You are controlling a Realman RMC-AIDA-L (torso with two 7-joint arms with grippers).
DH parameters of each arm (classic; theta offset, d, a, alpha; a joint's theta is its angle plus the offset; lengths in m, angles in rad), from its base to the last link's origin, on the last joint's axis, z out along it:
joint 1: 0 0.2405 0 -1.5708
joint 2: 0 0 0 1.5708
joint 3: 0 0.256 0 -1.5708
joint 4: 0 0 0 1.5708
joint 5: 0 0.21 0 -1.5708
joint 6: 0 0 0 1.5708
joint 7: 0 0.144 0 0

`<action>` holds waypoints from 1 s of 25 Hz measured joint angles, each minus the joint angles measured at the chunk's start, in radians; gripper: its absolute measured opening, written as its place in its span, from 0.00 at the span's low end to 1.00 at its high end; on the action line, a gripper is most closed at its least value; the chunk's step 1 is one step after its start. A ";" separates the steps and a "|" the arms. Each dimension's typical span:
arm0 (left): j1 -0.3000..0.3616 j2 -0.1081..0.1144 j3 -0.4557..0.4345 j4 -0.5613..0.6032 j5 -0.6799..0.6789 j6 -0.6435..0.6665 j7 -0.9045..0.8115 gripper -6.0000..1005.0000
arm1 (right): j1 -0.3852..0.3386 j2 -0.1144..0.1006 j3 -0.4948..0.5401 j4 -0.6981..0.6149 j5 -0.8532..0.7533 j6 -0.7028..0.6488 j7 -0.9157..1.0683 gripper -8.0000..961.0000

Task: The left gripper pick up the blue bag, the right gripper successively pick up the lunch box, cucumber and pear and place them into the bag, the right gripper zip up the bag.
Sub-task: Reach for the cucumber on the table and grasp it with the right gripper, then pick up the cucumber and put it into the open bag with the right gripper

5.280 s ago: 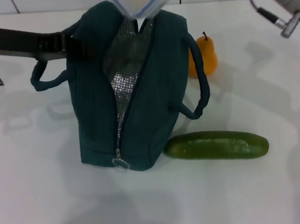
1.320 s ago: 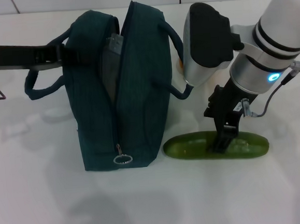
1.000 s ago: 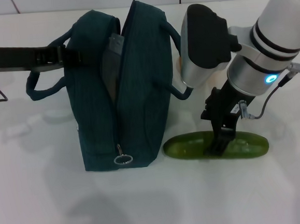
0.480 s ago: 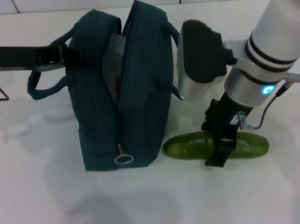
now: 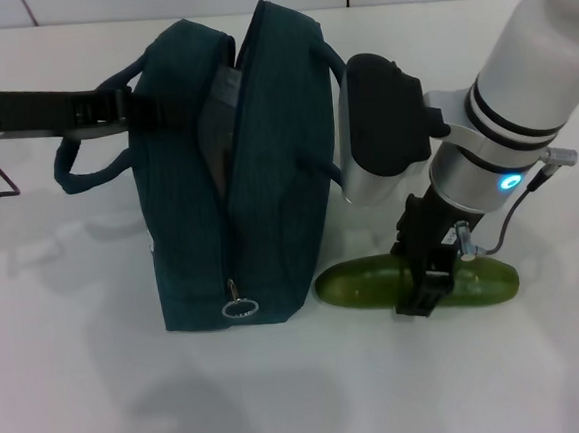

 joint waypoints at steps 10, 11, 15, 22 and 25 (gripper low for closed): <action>0.004 0.000 -0.001 0.000 -0.002 -0.002 0.001 0.05 | 0.015 0.000 0.001 0.005 -0.013 -0.007 0.003 0.59; 0.005 0.001 -0.001 0.000 -0.004 -0.003 0.001 0.05 | 0.015 0.000 0.003 0.003 -0.014 -0.013 0.003 0.59; 0.008 0.004 -0.002 0.000 -0.013 -0.003 0.001 0.05 | 0.011 -0.002 0.013 0.001 -0.032 -0.055 0.024 0.59; 0.012 0.006 -0.001 0.001 -0.015 -0.002 0.001 0.05 | -0.058 -0.003 0.119 -0.034 -0.142 -0.142 0.060 0.59; 0.014 0.008 -0.002 0.003 -0.017 -0.001 0.000 0.05 | -0.094 -0.005 0.199 -0.069 -0.180 -0.178 0.062 0.59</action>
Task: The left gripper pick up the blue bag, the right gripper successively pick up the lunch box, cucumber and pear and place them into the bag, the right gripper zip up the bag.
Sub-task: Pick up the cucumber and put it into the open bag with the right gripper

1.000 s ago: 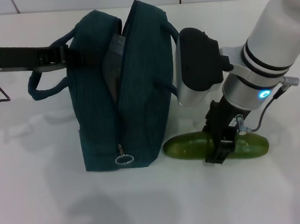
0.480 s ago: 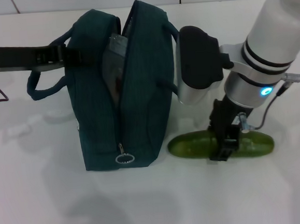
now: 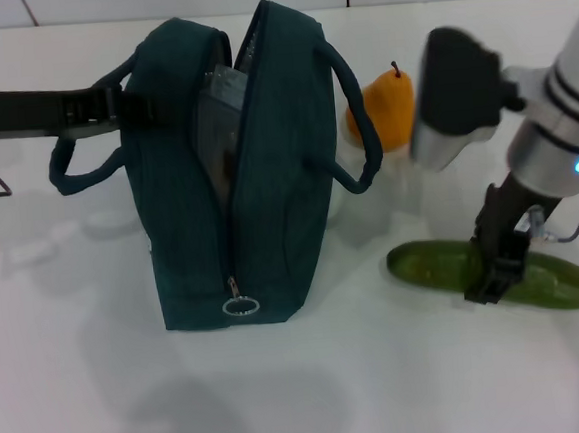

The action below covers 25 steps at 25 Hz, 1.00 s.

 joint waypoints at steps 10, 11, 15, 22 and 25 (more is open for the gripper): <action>-0.006 0.004 0.000 -0.002 0.000 0.000 0.001 0.05 | -0.087 -0.006 0.280 -0.202 -0.031 -0.110 0.000 0.59; -0.006 0.005 0.000 -0.001 0.000 0.000 0.001 0.05 | -0.092 -0.006 0.289 -0.213 -0.031 -0.114 0.000 0.59; -0.006 0.006 0.000 0.001 -0.005 -0.001 0.001 0.05 | -0.096 -0.007 0.332 -0.239 -0.042 -0.125 0.000 0.59; 0.000 0.004 0.000 0.002 -0.009 0.002 0.001 0.05 | -0.115 -0.009 0.514 -0.331 -0.021 -0.135 -0.006 0.59; 0.000 0.000 0.000 0.004 -0.009 0.005 0.001 0.05 | -0.130 -0.010 0.534 -0.368 0.015 -0.127 -0.013 0.59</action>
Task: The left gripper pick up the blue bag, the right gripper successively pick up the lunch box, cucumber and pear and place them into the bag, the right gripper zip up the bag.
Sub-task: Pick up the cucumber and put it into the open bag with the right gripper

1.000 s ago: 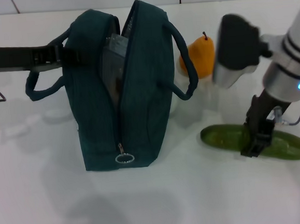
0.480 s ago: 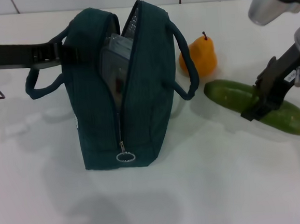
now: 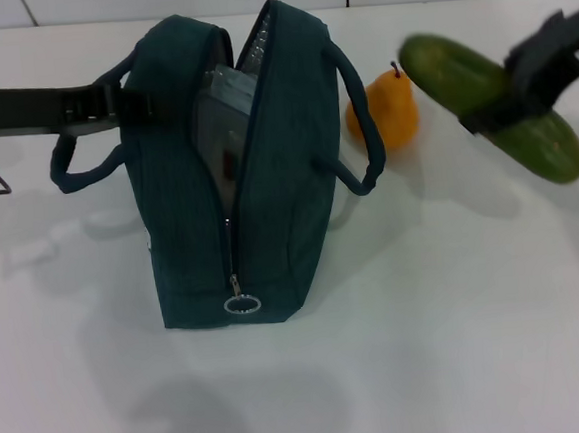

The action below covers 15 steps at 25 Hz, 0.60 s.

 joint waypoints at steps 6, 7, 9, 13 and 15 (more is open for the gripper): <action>-0.004 -0.003 0.001 0.001 -0.002 0.002 0.000 0.05 | -0.018 0.004 -0.005 -0.064 0.169 0.055 -0.060 0.59; -0.005 -0.004 0.003 0.001 -0.004 0.002 0.000 0.05 | -0.019 0.004 -0.005 -0.069 0.198 0.064 -0.074 0.59; -0.006 -0.004 0.006 0.001 -0.013 0.004 -0.001 0.05 | -0.025 0.005 -0.005 -0.082 0.282 0.092 -0.114 0.59; -0.004 -0.002 0.007 0.001 -0.051 0.024 0.000 0.05 | -0.044 0.007 -0.006 -0.080 0.480 0.183 -0.223 0.59; -0.007 -0.003 0.007 0.001 -0.063 0.028 0.000 0.05 | -0.056 0.009 -0.014 -0.055 0.579 0.235 -0.295 0.59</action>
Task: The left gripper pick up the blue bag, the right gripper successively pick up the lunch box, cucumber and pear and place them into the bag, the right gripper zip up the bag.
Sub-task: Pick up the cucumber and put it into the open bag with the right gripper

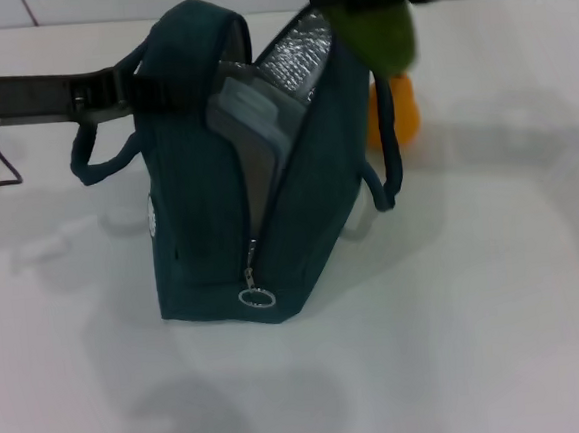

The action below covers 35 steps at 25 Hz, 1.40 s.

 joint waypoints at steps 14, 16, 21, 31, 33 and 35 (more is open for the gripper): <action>-0.003 -0.005 0.003 -0.001 -0.012 0.000 0.001 0.05 | 0.043 0.001 -0.053 0.504 0.491 0.100 -0.464 0.59; -0.003 -0.005 0.004 -0.002 -0.012 -0.002 0.001 0.05 | 0.047 0.003 -0.069 0.539 0.502 0.101 -0.490 0.59; -0.003 -0.005 0.004 -0.004 -0.012 -0.007 0.006 0.05 | 0.051 0.003 -0.140 0.622 0.562 0.106 -0.548 0.59; -0.003 -0.005 0.002 -0.007 -0.012 -0.008 0.009 0.05 | 0.042 0.005 -0.215 0.665 0.586 0.106 -0.552 0.60; -0.003 -0.005 0.002 -0.007 -0.012 -0.008 0.009 0.05 | 0.040 0.004 -0.217 0.672 0.583 0.106 -0.550 0.60; -0.003 -0.005 0.002 -0.007 -0.012 -0.009 0.009 0.05 | 0.040 0.003 -0.218 0.676 0.583 0.106 -0.545 0.60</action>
